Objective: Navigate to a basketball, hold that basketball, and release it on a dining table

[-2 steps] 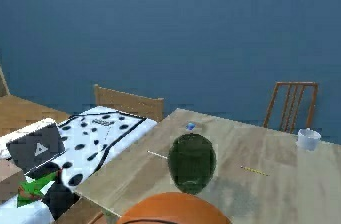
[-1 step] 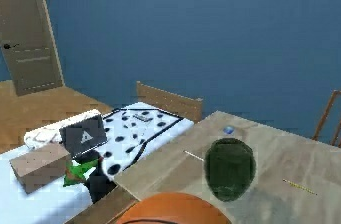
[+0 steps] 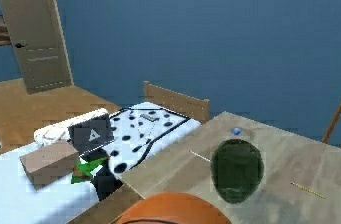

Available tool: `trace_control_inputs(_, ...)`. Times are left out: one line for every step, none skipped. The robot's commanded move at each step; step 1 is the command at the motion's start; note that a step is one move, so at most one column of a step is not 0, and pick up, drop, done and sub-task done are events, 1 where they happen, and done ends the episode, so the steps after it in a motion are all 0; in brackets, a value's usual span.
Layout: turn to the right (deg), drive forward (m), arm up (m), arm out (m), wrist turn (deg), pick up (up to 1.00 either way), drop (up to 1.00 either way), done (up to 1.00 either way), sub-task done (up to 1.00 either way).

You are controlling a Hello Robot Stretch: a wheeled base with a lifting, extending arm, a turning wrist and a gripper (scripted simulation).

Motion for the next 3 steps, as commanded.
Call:
trace_control_inputs(42.0,0.00,0.00,0.00,0.0,0.00,0.00,0.00,0.00)
trace_control_inputs(0.0,0.15,0.00,0.00,0.0,0.00,0.00,0.00,0.00)
trace_control_inputs(-45.0,0.00,0.00,0.00,0.0,0.00,0.00,0.00,0.00)
